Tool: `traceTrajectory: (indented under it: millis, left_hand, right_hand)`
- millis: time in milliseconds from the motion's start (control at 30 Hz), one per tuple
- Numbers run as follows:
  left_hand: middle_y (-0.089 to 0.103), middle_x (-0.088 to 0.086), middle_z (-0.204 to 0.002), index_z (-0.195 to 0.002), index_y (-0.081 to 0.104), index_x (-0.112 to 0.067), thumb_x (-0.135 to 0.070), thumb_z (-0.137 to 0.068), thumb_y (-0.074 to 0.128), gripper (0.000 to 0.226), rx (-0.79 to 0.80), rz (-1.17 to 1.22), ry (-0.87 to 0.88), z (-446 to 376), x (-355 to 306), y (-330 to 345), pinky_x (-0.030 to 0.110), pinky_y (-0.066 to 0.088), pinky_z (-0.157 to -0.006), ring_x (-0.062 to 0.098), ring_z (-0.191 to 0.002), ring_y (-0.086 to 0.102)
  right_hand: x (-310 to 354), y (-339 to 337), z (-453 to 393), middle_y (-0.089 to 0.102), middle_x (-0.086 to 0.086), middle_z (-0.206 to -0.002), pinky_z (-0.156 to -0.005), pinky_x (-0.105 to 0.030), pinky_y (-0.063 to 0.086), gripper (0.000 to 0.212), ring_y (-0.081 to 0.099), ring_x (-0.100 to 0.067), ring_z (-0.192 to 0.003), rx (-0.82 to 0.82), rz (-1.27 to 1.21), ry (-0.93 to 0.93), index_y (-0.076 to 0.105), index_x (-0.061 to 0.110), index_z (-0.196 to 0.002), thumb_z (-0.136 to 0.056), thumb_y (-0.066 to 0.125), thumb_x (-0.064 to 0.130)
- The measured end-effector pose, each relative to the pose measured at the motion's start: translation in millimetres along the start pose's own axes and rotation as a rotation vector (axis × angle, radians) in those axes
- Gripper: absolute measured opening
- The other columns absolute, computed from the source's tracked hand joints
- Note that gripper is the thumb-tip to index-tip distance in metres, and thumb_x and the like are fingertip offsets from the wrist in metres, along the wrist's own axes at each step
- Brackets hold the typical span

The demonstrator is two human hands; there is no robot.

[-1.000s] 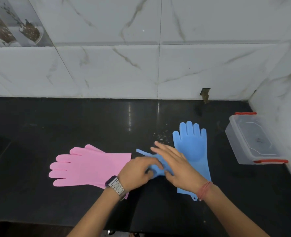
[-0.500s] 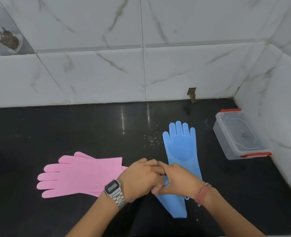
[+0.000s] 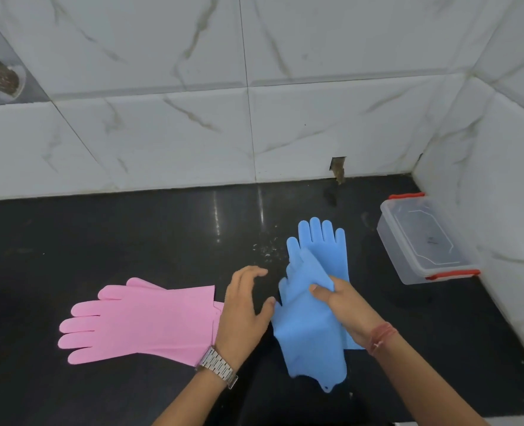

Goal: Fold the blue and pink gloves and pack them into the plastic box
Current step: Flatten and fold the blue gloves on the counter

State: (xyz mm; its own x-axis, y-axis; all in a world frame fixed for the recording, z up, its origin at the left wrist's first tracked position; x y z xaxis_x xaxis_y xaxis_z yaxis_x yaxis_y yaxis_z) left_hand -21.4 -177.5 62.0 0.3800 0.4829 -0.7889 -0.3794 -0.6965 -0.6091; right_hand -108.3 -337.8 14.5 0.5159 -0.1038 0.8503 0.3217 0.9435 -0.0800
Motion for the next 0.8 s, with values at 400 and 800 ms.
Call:
traceTrajectory:
  millis: [400,800]
  left_hand:
    - [0.069,-0.006,-0.12,-0.12,0.065,-0.026,-0.059,-0.092,0.044,0.048,0.521,0.685,-0.472,42,24,86,0.024,0.044,-0.097,0.004,-0.117,0.059]
    - [0.069,0.006,-0.114,-0.118,0.056,-0.011,-0.019,-0.091,0.065,0.029,0.506,0.751,-0.526,7,33,125,0.036,0.059,-0.079,0.022,-0.1,0.07]
  right_hand:
    - [-14,-19,-17,0.065,-0.014,-0.121,-0.09,-0.052,0.053,0.036,0.063,-0.036,-0.108,-0.021,-0.385,-0.01,0.053,0.02,-0.129,-0.095,0.052,0.008]
    - [-19,-61,-70,0.061,-0.02,-0.128,-0.096,-0.055,0.048,0.039,0.062,-0.038,-0.109,-0.089,-0.43,-0.028,0.051,0.006,-0.133,-0.095,0.053,0.007]
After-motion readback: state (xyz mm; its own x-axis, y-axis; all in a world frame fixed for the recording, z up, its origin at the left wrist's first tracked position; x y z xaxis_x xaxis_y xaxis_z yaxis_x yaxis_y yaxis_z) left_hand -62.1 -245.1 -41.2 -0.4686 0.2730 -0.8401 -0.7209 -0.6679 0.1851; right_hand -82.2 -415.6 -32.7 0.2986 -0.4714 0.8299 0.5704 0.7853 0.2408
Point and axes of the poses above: each hand's wrist, its own z-axis away from the middle knuckle, its own y-axis out of the palm, x = y × z, the point moved 10 cm from there along -z, towards the middle knuckle
